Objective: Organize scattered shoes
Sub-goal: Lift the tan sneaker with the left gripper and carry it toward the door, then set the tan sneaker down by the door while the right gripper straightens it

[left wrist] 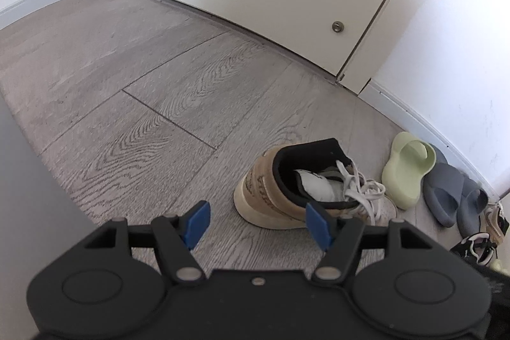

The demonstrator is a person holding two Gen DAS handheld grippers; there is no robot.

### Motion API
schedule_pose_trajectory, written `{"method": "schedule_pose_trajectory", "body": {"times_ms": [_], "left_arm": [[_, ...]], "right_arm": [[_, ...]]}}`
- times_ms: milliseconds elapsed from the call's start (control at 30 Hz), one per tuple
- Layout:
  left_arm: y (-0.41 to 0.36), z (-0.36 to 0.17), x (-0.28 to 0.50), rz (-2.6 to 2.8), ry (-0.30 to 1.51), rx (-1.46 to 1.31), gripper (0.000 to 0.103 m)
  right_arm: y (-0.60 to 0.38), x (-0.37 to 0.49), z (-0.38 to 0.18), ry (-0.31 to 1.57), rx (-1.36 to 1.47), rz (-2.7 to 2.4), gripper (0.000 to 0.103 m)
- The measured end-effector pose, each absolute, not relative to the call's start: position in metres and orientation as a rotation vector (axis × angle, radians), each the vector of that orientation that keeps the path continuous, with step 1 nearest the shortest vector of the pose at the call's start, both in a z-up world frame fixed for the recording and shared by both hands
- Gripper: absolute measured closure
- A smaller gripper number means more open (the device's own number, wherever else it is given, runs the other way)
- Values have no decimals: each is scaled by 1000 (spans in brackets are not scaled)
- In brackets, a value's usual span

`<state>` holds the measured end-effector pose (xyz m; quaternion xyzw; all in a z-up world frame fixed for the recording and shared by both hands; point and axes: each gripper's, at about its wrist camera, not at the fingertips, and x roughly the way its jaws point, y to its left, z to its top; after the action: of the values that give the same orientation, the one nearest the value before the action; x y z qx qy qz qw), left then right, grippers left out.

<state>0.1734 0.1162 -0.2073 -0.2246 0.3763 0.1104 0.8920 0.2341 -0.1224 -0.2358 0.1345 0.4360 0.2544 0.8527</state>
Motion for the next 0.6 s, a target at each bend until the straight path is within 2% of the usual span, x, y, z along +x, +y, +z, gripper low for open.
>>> {"method": "schedule_pose_trajectory", "body": {"times_ms": [167, 300, 600], "left_arm": [[111, -208, 176, 219, 785, -434, 36], [113, -209, 177, 206, 789, -444, 36], [117, -214, 181, 196, 806, -480, 36]], "right_arm": [[-106, 247, -242, 789, -142, 597, 0], [-101, 272, -245, 719, -372, 727, 0], [-57, 331, -270, 791, -760, 1006, 1]]}}
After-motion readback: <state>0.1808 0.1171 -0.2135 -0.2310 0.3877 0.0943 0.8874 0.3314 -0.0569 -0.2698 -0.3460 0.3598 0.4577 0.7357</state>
